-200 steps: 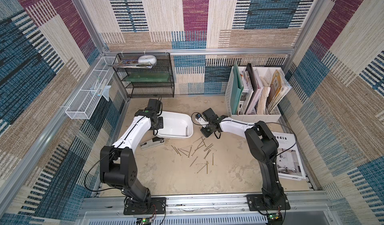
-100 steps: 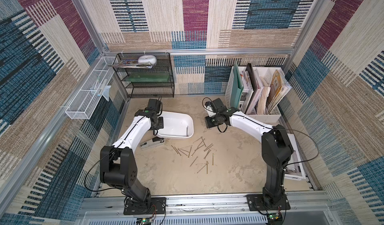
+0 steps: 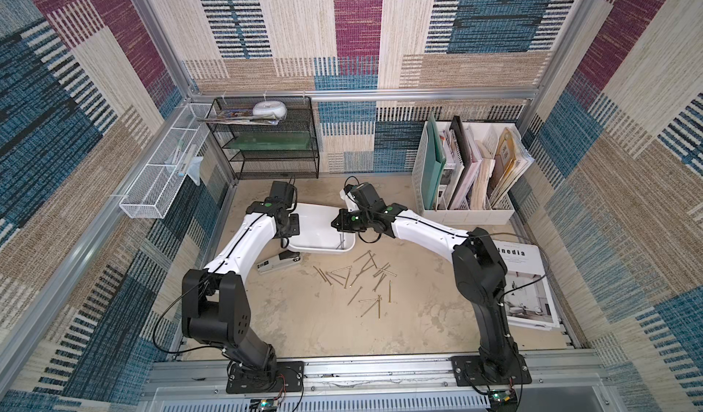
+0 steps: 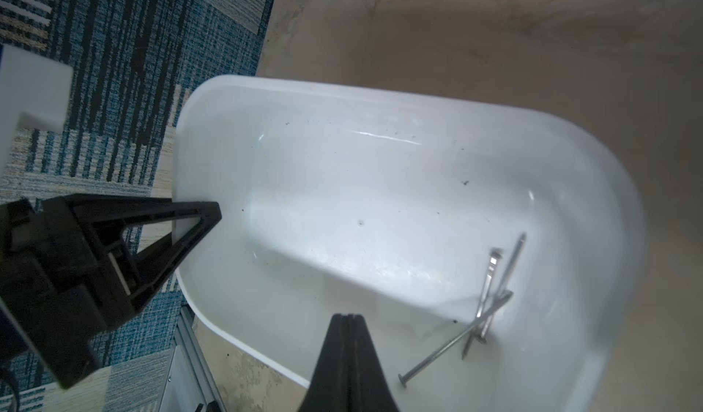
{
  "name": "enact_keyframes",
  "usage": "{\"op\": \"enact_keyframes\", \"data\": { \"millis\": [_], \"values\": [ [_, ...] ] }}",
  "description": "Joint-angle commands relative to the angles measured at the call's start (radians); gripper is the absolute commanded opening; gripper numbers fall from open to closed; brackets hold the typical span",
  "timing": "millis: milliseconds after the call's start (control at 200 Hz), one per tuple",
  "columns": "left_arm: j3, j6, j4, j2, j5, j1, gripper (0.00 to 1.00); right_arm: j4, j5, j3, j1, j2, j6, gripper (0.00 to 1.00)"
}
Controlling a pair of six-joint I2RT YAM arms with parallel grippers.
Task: Put the nails on the desktop into the storage box
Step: Place the nail in the storage box, then pick up the nail from the center of the board.
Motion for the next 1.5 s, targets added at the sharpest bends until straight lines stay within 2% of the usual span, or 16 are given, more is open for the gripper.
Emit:
{"op": "enact_keyframes", "data": {
  "millis": [0,170,366,491,636,886,1162,1347,1492],
  "values": [
    [-0.001,-0.006,0.013,-0.004,-0.008,-0.004,0.00,0.024,-0.004,0.069,0.004,0.044,0.047,0.00],
    [0.000,-0.005,0.015,-0.004,-0.006,-0.004,0.00,-0.018,0.037,0.071,0.002,0.016,-0.012,0.00],
    [0.000,-0.003,0.016,-0.005,-0.004,-0.004,0.00,-0.032,0.076,-0.004,-0.002,-0.082,-0.087,0.00],
    [-0.006,0.001,0.023,-0.010,-0.001,-0.004,0.00,-0.107,0.105,-0.029,-0.002,-0.134,-0.156,0.15],
    [-0.011,0.006,0.033,-0.023,-0.015,-0.005,0.00,-0.117,0.178,-0.173,-0.008,-0.256,-0.198,0.25],
    [-0.025,0.017,0.052,-0.043,-0.016,-0.007,0.00,-0.166,0.236,-0.414,-0.031,-0.430,-0.227,0.30],
    [-0.009,0.056,0.030,-0.044,-0.054,-0.031,0.00,-0.133,0.202,-0.664,-0.040,-0.550,-0.166,0.33],
    [0.090,0.084,-0.079,0.009,-0.062,-0.031,0.00,-0.245,0.187,-0.641,-0.049,-0.528,-0.178,0.38],
    [0.116,0.091,-0.113,0.030,-0.047,-0.031,0.00,-0.265,0.141,-0.635,-0.066,-0.509,-0.207,0.40]
  ]
}}
